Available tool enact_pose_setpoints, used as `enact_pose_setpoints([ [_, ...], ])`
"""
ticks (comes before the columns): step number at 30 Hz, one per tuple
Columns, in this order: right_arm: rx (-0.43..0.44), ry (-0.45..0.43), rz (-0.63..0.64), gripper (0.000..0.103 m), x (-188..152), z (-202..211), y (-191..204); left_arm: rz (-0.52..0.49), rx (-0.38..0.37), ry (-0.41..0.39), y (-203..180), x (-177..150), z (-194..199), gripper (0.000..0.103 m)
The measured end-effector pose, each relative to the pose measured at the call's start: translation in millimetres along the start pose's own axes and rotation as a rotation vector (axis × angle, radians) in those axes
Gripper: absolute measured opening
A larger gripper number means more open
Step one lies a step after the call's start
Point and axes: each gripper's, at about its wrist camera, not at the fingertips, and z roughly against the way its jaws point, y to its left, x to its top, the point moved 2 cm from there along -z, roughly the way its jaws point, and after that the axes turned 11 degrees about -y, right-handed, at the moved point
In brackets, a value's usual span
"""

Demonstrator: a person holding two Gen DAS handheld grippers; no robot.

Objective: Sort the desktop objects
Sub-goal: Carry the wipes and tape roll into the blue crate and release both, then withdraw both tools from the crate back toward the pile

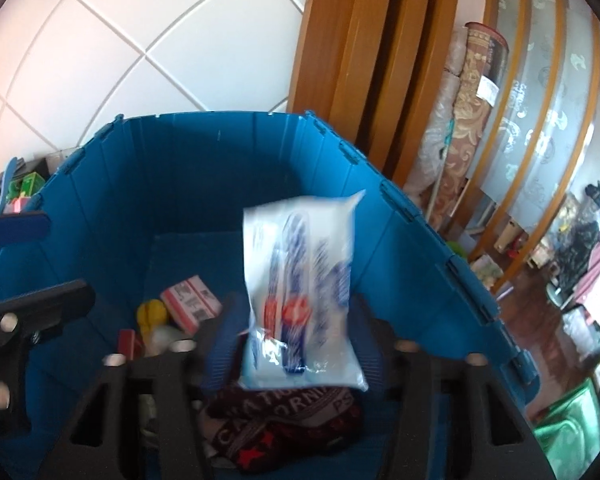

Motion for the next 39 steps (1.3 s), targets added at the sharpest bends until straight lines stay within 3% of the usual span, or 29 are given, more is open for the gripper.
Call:
enact_pose_setpoints([
  [6, -0.010, -0.017, 0.010, 0.103, 4, 9, 1, 0.023, 0.013, -0.033, 11, 3, 10, 0.059],
  [13, -0.011, -0.075, -0.001, 0.103, 16, 34, 10, 0.095, -0.003, -0.145, 39, 1, 47, 0.060],
  [19, 0.011, -0.135, 0.015, 0.103, 27, 58, 38, 0.139, 0.058, -0.235, 71, -8, 86, 0.060],
  [25, 0.032, -0.186, 0.040, 0.103, 39, 81, 76, 0.193, 0.169, -0.327, 115, -35, 124, 0.077],
  [35, 0.121, -0.239, 0.099, 0.103, 52, 114, 172, 0.296, 0.297, -0.343, 203, -94, 172, 0.077],
  [39, 0.181, -0.261, 0.114, 0.103, 54, 124, 213, 0.294, 0.393, -0.318, 235, -124, 190, 0.077],
])
